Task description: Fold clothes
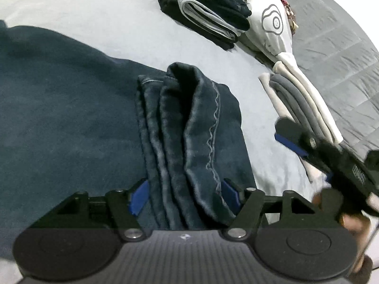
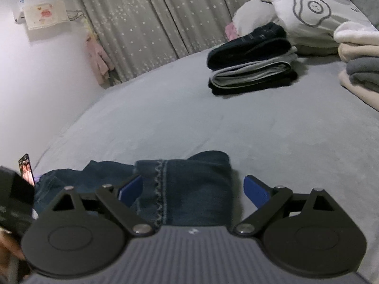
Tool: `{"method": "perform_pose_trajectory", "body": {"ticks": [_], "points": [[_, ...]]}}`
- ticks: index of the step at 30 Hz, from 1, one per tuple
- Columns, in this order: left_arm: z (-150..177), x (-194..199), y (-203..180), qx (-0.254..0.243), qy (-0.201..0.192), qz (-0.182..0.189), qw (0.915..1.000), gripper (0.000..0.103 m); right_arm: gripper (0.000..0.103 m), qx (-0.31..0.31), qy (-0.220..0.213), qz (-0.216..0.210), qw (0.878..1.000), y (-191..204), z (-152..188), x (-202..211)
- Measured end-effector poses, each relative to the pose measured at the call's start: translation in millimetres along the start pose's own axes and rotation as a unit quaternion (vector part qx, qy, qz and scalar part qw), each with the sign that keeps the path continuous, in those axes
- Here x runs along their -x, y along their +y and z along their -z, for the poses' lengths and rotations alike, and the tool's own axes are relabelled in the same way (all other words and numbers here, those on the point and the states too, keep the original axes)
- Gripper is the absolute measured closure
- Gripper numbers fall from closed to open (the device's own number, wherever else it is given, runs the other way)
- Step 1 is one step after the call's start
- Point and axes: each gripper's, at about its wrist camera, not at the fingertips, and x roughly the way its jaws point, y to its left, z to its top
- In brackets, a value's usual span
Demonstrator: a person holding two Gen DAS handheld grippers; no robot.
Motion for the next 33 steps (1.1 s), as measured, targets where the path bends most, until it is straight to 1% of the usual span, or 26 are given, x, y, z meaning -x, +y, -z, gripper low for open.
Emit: {"method": "perform_pose_trajectory", "body": {"ticks": [3, 5, 7, 9, 10, 11, 13, 15, 18, 19, 20, 21, 22, 23, 24, 25, 26, 28, 31, 32, 33], "points": [[-1.2, -0.7, 6.2, 0.022, -0.004, 0.006, 0.9997, 0.033, 0.009, 0.024, 0.009, -0.003, 1.0, 11.0, 13.8, 9.9], [-4.0, -2.3, 10.6, 0.035, -0.007, 0.015, 0.9992, 0.033, 0.01, 0.027, 0.01, -0.007, 1.0, 16.0, 23.4, 18.8], [-7.9, -4.2, 16.6, 0.05, -0.007, 0.027, 0.9984, 0.033, 0.015, 0.037, 0.011, -0.02, 0.999, 27.9, 38.2, 31.6], [-13.5, -4.7, 22.1, 0.063, -0.005, 0.039, 0.9972, 0.033, 0.014, 0.076, 0.013, -0.038, 0.996, 45.7, 52.7, 38.8], [-16.4, -4.7, 23.8, 0.068, -0.005, 0.043, 0.9968, 0.033, 0.012, 0.115, 0.018, -0.05, 0.992, 60.4, 63.2, 41.8], [-19.9, -3.9, 25.1, 0.067, -0.007, 0.044, 0.9968, 0.033, 0.012, 0.152, 0.023, -0.057, 0.986, 73.9, 72.7, 42.8], [-24.4, -3.2, 27.2, 0.067, -0.01, 0.044, 0.9967, 0.033, 0.011, 0.223, 0.033, -0.052, 0.973, 94.6, 87.1, 36.3], [-30.4, -6.0, 29.7, 0.07, -0.016, 0.045, 0.9964, 0.033, 0.013, 0.274, 0.044, -0.04, 0.96, 108.3, 98.3, 27.2], [-40.0, -13.1, 33.4, 0.073, -0.028, 0.048, 0.9958, 0.033, 0.017, 0.368, 0.062, -0.004, 0.928, 127.8, 122.0, 1.3], [-42.9, -15.4, 34.7, 0.075, -0.032, 0.049, 0.9954, 0.033, 0.023, 0.395, 0.065, 0.01, 0.916, 132.3, 129.2, -6.2], [-47.9, -20.2, 36.3, 0.08, -0.036, 0.053, 0.9947, 0.034, 0.033, 0.416, 0.063, 0.026, 0.907, 133.9, 134.7, -10.8], [-51.8, -24.4, 37.0, 0.086, -0.038, 0.055, 0.9941, 0.046, 0.04, 0.433, 0.06, 0.04, 0.898, 134.2, 139.1, -13.1], [-54.7, -27.5, 35.9, 0.087, -0.04, 0.053, 0.994, 0.075, 0.046, 0.44, 0.057, 0.047, 0.895, 133.6, 141.1, -13.3], [-57.6, -29.6, 34.3, 0.085, -0.041, 0.05, 0.9943, 0.079, 0.053, 0.429, 0.053, 0.042, 0.901, 131.5, 139.5, -10.8], [-59.2, -29.9, 32.7, 0.083, -0.041, 0.052, 0.9944, 0.084, 0.056, 0.407, 0.048, 0.036, 0.911, 127.4, 135.4, -6.8], [-60.5, -29.4, 31.0, 0.08, -0.041, 0.054, 0.9945, 0.085, 0.061, 0.359, 0.036, 0.022, 0.932, 119.1, 125.8, 1.9], [-61.0, -25.2, 28.1, 0.072, -0.046, 0.057, 0.9947, 0.086, 0.066, 0.323, 0.026, 0.012, 0.946, 113.4, 117.6, 9.0], [-66.0, -10.7, 18.6, 0.058, -0.063, 0.065, 0.9942, 0.086, 0.072, 0.292, 0.009, 0.007, 0.956, 111.2, 106.5, 17.6], [-74.6, 10.3, 12.4, 0.043, -0.076, 0.071, 0.9937, 0.087, 0.073, 0.245, -0.015, -0.002, 0.969, 108.1, 89.9, 30.6], [-79.2, 21.0, 10.3, 0.031, -0.082, 0.069, 0.9938, 0.087, 0.073, 0.235, -0.021, -0.004, 0.972, 108.9, 86.1, 33.0], [-83.7, 33.2, 10.7, 0.018, -0.089, 0.063, 0.9938, 0.087, 0.073, 0.237, -0.023, -0.006, 0.971, 114.9, 84.5, 32.1]]}}
